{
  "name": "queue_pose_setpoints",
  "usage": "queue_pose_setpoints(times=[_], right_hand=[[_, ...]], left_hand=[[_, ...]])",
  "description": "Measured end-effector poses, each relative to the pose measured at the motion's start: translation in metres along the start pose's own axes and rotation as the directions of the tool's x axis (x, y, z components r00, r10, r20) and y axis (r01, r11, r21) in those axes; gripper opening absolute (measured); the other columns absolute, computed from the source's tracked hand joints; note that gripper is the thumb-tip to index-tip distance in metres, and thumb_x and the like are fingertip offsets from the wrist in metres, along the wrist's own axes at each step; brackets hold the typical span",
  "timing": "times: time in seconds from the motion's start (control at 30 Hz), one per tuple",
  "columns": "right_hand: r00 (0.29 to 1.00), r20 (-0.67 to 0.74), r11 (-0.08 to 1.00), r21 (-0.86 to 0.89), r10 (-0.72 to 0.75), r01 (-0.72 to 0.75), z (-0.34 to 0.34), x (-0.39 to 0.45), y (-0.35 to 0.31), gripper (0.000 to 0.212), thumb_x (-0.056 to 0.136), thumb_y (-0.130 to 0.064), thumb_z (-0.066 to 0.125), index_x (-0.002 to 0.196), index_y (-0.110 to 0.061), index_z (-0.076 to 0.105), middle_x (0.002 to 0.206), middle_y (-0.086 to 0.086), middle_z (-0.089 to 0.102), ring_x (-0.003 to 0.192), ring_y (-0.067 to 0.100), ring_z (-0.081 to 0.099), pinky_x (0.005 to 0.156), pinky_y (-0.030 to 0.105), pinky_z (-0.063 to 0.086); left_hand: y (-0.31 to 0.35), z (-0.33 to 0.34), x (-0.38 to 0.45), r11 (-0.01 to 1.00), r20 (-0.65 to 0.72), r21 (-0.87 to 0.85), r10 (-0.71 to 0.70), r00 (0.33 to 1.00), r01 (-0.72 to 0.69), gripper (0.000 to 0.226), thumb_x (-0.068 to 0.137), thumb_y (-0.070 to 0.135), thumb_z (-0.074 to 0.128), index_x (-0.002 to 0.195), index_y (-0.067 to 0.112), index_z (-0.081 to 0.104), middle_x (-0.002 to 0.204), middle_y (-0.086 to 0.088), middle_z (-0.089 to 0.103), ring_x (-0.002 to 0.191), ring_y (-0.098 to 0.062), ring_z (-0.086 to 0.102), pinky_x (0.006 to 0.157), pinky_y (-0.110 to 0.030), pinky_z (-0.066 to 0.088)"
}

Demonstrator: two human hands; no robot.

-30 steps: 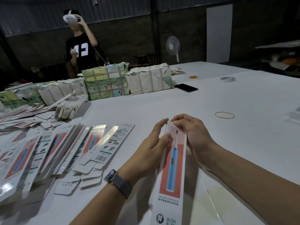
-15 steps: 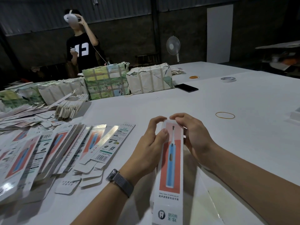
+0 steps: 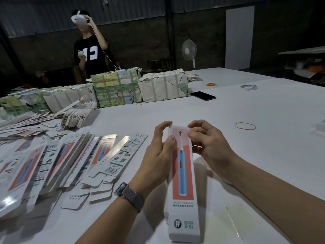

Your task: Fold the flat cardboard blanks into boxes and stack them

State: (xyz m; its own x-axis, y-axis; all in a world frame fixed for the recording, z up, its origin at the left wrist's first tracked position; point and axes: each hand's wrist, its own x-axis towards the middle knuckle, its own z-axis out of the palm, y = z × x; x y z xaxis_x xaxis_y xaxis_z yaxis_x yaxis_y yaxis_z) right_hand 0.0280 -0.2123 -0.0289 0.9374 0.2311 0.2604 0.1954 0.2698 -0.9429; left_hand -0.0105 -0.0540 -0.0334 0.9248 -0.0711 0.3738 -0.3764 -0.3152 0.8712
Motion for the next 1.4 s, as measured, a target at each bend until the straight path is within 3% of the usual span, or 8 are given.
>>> queue_pose_setpoints(times=[0.27, 0.37, 0.47, 0.53, 0.67, 0.87, 1.13, 1.4], right_hand=[[1.0, -0.021, 1.0, -0.028, -0.012, 0.011, 0.004, -0.001, 0.001, 0.007, 0.1, -0.016, 0.056, 0.097, -0.021, 0.059, 0.092, 0.01, 0.07, 0.074, 0.022, 0.068, 0.065, 0.031, 0.057], [0.993, -0.046, 0.953, -0.291, -0.106, 0.088, 0.004, -0.002, 0.004, 0.015, 0.097, -0.026, 0.062, 0.109, -0.033, 0.06, 0.102, -0.003, 0.067, 0.084, 0.014, 0.069, 0.068, 0.025, 0.057], [0.973, 0.094, 0.78, -0.584, -0.211, 0.226, 0.005, -0.006, 0.001, 0.039, 0.085, -0.045, 0.072, 0.12, -0.045, 0.055, 0.11, -0.018, 0.057, 0.09, 0.001, 0.06, 0.071, 0.015, 0.05], [0.949, 0.244, 0.567, -0.761, -0.201, 0.316, 0.008, -0.011, 0.001, 0.07, 0.076, -0.062, 0.067, 0.139, -0.04, 0.046, 0.112, -0.017, 0.052, 0.095, 0.0, 0.056, 0.077, 0.013, 0.049], [0.929, 0.31, 0.256, -0.899, -0.201, 0.355, 0.007, -0.012, 0.0, 0.086, 0.082, -0.057, 0.065, 0.154, -0.032, 0.025, 0.118, -0.009, 0.046, 0.102, 0.01, 0.055, 0.082, 0.028, 0.056], [0.982, 0.016, 0.267, -0.961, -0.19, 0.067, -0.034, 0.011, -0.036, 0.072, 0.083, -0.047, 0.064, 0.149, -0.034, 0.039, 0.11, -0.007, 0.045, 0.099, 0.015, 0.057, 0.083, 0.037, 0.055], [0.903, -0.414, -0.238, -0.871, -0.116, -0.43, -0.193, 0.024, -0.062, 0.044, 0.094, -0.05, 0.048, 0.124, -0.02, 0.06, 0.115, 0.006, 0.061, 0.107, 0.029, 0.055, 0.072, 0.032, 0.039], [0.864, -0.474, -0.541, -0.688, -0.169, -0.483, -0.257, 0.017, -0.062, 0.038, 0.095, -0.024, 0.046, 0.133, -0.025, 0.052, 0.133, 0.003, 0.046, 0.125, 0.029, 0.035, 0.099, 0.046, 0.032]], left_hand=[[0.0, 0.001, 0.0, 1.0, -0.043, 0.012, 0.015, 0.999, -0.014, 0.021, 0.106, 0.037, 0.038, 0.119, 0.053, 0.034, 0.082, 0.023, 0.07, 0.073, -0.007, 0.073, 0.06, -0.017, 0.055], [0.0, 0.001, 0.002, 1.0, -0.143, -0.012, 0.023, 0.989, -0.025, 0.024, 0.106, 0.035, 0.041, 0.117, 0.055, 0.035, 0.079, 0.006, 0.074, 0.07, -0.013, 0.075, 0.06, -0.025, 0.06], [0.0, -0.007, 0.006, 0.992, -0.285, -0.122, -0.008, 0.959, -0.028, 0.025, 0.104, 0.034, 0.047, 0.119, 0.05, 0.036, 0.076, -0.004, 0.073, 0.069, -0.019, 0.075, 0.059, -0.033, 0.062], [0.0, -0.012, 0.008, 0.982, -0.347, -0.185, -0.035, 0.937, -0.032, 0.028, 0.102, 0.035, 0.051, 0.123, 0.043, 0.034, 0.072, -0.002, 0.073, 0.063, -0.012, 0.072, 0.052, -0.025, 0.056], [-0.004, -0.009, 0.008, 0.986, -0.328, -0.169, -0.055, 0.943, -0.001, 0.035, 0.102, 0.036, 0.052, 0.125, 0.042, 0.027, 0.072, 0.001, 0.071, 0.052, -0.004, 0.063, 0.044, -0.014, 0.044], [-0.009, -0.007, 0.008, 0.997, -0.28, 0.039, -0.051, 0.959, 0.064, 0.039, 0.103, 0.04, 0.048, 0.112, 0.065, 0.02, 0.098, 0.005, 0.069, 0.064, -0.009, 0.071, 0.057, -0.033, 0.045], [-0.004, -0.008, 0.004, 0.974, -0.193, 0.221, -0.012, 0.981, 0.056, 0.019, 0.101, 0.034, 0.052, 0.114, 0.047, 0.046, 0.093, 0.008, 0.069, 0.07, -0.009, 0.069, 0.062, -0.039, 0.05], [-0.001, -0.001, 0.0, 0.96, -0.073, 0.279, 0.029, 0.997, -0.007, 0.021, 0.097, 0.019, 0.059, 0.095, 0.04, 0.063, 0.081, 0.007, 0.07, 0.068, -0.002, 0.068, 0.062, -0.022, 0.048]])
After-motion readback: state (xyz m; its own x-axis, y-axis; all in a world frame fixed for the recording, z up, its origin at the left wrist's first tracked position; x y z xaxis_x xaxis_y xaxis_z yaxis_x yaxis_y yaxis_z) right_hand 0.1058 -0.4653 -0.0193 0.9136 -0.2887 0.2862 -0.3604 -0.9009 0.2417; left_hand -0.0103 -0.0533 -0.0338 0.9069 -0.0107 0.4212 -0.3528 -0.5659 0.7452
